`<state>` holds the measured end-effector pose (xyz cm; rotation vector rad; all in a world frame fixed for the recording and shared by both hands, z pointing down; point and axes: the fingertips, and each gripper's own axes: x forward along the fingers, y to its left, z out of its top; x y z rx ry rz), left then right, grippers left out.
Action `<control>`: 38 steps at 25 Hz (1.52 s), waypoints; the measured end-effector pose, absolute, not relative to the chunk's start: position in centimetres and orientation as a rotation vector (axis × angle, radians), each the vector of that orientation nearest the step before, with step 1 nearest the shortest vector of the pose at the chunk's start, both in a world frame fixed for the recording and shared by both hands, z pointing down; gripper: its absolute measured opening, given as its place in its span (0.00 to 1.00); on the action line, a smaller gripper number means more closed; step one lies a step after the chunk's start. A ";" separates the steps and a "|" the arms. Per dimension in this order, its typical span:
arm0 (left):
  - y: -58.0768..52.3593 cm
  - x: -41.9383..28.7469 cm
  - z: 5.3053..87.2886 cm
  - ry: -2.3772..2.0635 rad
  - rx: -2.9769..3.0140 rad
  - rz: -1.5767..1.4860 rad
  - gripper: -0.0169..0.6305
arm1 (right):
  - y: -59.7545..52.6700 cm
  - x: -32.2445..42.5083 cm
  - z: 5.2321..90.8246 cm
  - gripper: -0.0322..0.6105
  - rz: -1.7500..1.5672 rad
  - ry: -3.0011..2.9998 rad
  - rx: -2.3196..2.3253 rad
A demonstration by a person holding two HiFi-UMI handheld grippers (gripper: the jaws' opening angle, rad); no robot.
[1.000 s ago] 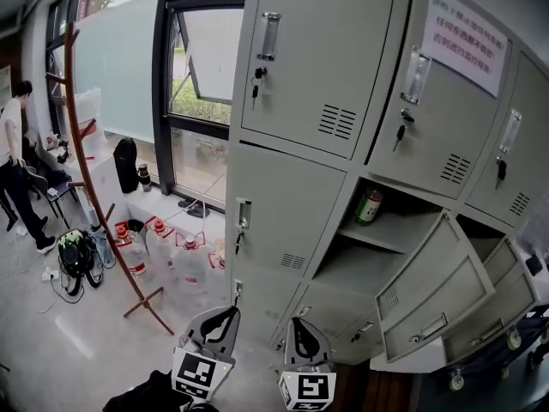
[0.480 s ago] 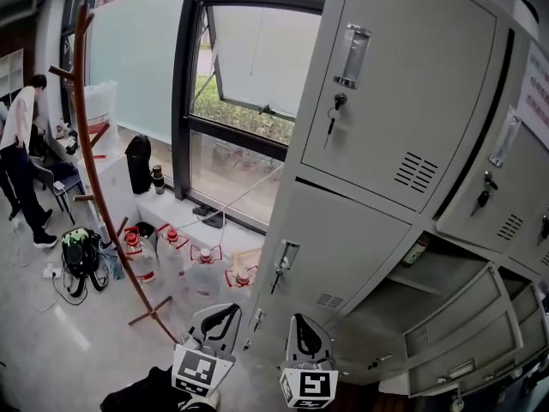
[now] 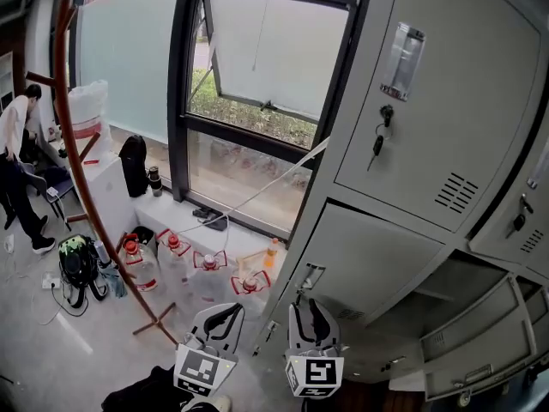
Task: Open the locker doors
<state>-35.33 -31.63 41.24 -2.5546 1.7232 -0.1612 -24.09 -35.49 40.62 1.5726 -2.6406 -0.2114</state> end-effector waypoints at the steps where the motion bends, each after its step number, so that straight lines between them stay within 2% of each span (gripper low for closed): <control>1: -32.0 -35.7 41.3 1.718 -2.560 -0.161 0.07 | -36.2 -24.4 40.6 0.29 -0.212 -2.632 1.582; 8: -34.3 -38.0 42.5 1.697 -2.601 -0.166 0.07 | -40.0 -25.6 41.3 0.33 -0.202 -2.550 1.653; 16: -35.9 -39.6 43.8 1.684 -2.640 -0.180 0.07 | -42.4 -26.1 42.7 0.33 -0.185 -2.471 1.702; 28: -35.8 -39.7 44.8 1.642 -2.687 -0.182 0.06 | -41.7 -25.9 43.0 0.24 -0.188 -2.426 1.756; 38: -33.5 -38.1 44.4 1.611 -2.689 -0.171 0.07 | -38.4 -25.6 43.1 0.25 -0.187 -2.463 1.714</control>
